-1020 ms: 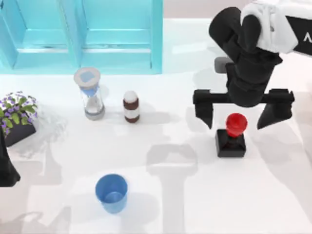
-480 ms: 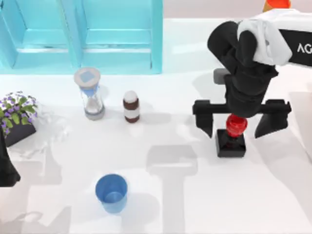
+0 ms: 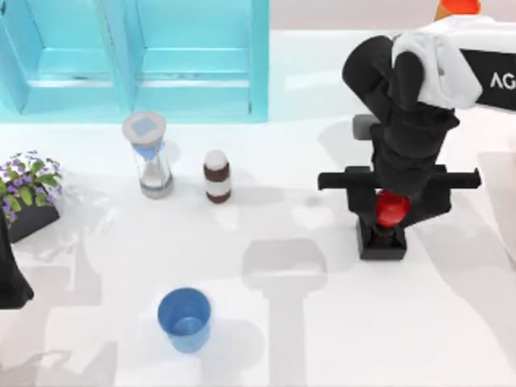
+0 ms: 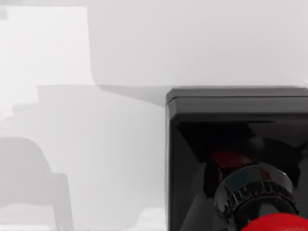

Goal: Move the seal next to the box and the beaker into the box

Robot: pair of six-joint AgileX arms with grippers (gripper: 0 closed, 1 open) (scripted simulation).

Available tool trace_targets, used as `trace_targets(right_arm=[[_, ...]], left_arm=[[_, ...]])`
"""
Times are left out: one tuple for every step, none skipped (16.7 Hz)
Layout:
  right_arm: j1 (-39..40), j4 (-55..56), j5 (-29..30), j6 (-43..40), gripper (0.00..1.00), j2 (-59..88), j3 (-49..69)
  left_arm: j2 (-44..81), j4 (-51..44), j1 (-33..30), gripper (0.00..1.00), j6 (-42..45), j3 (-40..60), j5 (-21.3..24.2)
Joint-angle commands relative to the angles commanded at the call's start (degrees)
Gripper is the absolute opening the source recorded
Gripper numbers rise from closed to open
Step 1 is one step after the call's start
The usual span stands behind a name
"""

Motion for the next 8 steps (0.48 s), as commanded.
trace_targets(right_arm=[[0.0, 0.0, 0.0, 0.0, 0.17, 0.0, 0.0], [0.0, 0.0, 0.0, 0.0, 0.1, 0.0, 0.0], [0.0, 0.0, 0.0, 0.0, 0.02, 0.0, 0.0], [0.0, 0.0, 0.0, 0.0, 0.0, 0.0, 0.0], [0.0, 0.0, 0.0, 0.0, 0.0, 0.0, 0.0], [0.0, 0.0, 0.0, 0.0, 0.0, 0.0, 0.0], [0.0, 0.0, 0.0, 0.0, 0.0, 0.0, 0.0], [0.0, 0.0, 0.0, 0.0, 0.0, 0.0, 0.0]], left_arm=[[0.0, 0.0, 0.0, 1.0, 0.0, 0.0, 0.0], [0.0, 0.0, 0.0, 1.0, 0.0, 0.0, 0.0], [0.0, 0.0, 0.0, 1.0, 0.0, 0.0, 0.0], [0.0, 0.0, 0.0, 1.0, 0.0, 0.0, 0.0], [0.0, 0.0, 0.0, 1.0, 0.0, 0.0, 0.0], [0.0, 0.0, 0.0, 1.0, 0.0, 0.0, 0.0], [0.0, 0.0, 0.0, 1.0, 0.0, 0.0, 0.0], [0.0, 0.0, 0.0, 1.0, 0.0, 0.0, 0.0]])
